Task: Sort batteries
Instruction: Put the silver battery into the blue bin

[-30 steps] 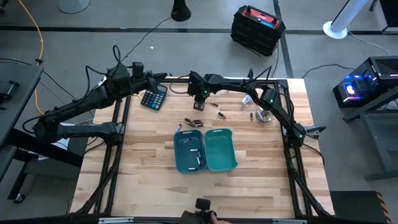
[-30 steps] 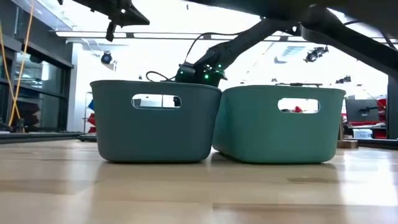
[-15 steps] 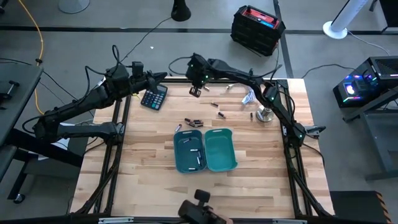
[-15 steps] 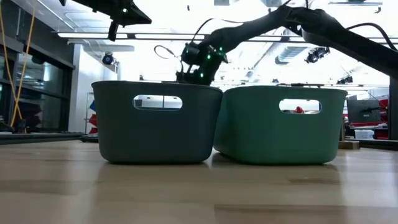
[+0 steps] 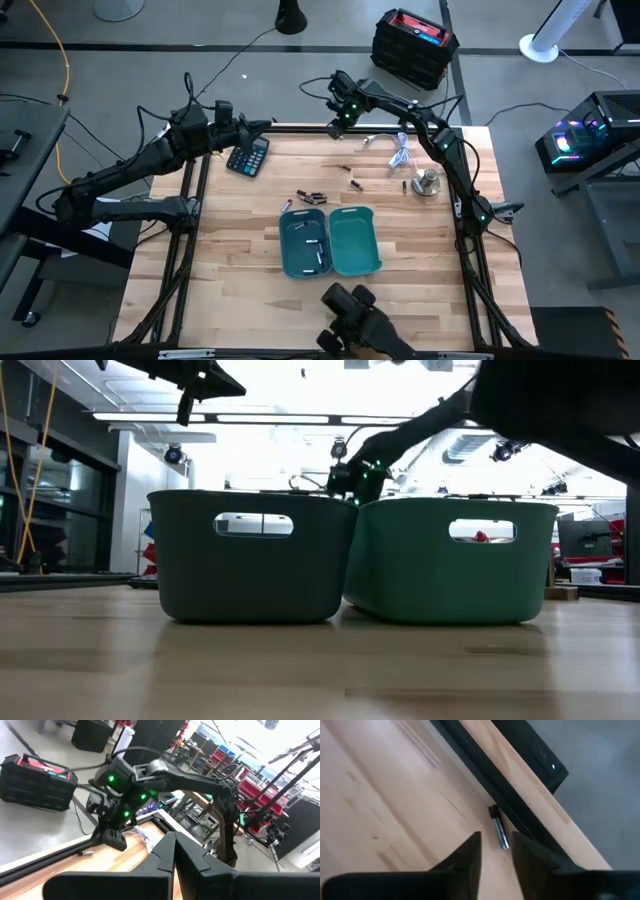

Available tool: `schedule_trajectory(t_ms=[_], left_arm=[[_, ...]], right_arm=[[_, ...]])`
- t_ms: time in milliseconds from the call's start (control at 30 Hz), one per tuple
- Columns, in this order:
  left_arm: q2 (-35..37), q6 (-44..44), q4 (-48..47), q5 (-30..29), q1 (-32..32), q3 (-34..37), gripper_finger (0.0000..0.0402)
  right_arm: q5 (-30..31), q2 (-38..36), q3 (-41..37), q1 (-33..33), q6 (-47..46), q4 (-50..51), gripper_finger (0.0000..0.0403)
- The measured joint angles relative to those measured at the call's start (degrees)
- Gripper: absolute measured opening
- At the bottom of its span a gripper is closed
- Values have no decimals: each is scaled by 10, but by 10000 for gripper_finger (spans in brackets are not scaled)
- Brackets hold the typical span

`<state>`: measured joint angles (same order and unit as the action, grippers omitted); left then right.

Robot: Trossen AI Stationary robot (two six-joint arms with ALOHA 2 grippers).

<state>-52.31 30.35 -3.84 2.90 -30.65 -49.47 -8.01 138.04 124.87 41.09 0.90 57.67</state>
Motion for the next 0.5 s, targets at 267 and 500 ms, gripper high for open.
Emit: schedule_trajectory(t_ms=[267, 500], left_arm=[[0, 0, -11, -4, 0, 0, 0], [0, 9, -10, -18, 0, 0, 0]], right_arm=[[17, 0, -91, -9, 9, -93, 173], [8, -4, -130, -3, -17, -137, 167]])
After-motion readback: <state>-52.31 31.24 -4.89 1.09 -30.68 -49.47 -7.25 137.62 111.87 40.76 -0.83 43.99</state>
